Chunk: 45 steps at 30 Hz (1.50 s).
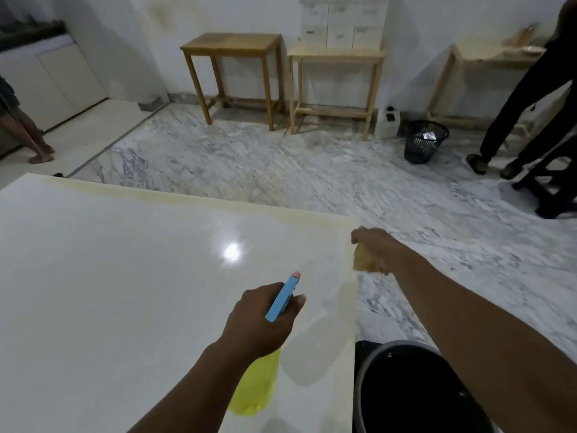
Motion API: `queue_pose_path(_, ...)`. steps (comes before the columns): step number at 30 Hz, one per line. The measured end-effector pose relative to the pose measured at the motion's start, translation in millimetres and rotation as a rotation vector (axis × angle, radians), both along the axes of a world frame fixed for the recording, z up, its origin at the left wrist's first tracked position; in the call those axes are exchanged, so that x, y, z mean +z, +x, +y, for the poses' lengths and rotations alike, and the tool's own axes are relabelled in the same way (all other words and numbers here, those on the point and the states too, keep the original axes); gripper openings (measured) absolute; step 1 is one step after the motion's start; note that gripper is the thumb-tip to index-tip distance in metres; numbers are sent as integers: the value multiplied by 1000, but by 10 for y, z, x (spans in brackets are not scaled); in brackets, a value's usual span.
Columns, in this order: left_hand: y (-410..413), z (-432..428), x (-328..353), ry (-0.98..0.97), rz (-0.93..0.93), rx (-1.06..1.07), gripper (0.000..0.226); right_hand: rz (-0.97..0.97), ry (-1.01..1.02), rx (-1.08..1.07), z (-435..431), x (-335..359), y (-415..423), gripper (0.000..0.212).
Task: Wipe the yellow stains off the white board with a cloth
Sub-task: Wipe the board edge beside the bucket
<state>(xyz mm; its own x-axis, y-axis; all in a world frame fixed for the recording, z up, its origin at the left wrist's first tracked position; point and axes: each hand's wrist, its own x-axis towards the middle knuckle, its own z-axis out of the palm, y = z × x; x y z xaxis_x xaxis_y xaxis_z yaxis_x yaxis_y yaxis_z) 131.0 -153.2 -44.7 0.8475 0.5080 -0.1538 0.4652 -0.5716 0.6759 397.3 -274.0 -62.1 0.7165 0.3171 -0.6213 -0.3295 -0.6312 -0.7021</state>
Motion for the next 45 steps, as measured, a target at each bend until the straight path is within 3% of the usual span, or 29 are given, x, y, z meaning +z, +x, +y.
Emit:
queue_pose_path(4, 453, 162, -122, -26, -31, 29, 50, -429, -268, 182, 576, -424, 641, 45)
queue_pose_path(7, 766, 321, -250, -37, -66, 61, 49, -420, -466, 395, 897, -1009, 881, 82)
queue_pose_path(9, 925, 408, -322, -28, -65, 67, 50, -420, -519, 396, 1046, -1250, 950, 95)
queue_pose_path(13, 1110, 531, -407, -27, -87, 58, 49, -720, -458, 288, 1132, -1597, 1225, 65)
queue_pose_path(19, 1208, 547, -577, -55, -97, 56, 47, -944, -474, 384, 1014, -2059, 1254, 66)
queue_pose_path(33, 743, 210, -530, -69, -103, 24, 46, -945, -436, 376, 511, -2034, 147, 73)
queue_pose_path(45, -789, -379, -426, -54, -122, -22, 34, -882, -453, 367, -262, -1964, -1861, 83)
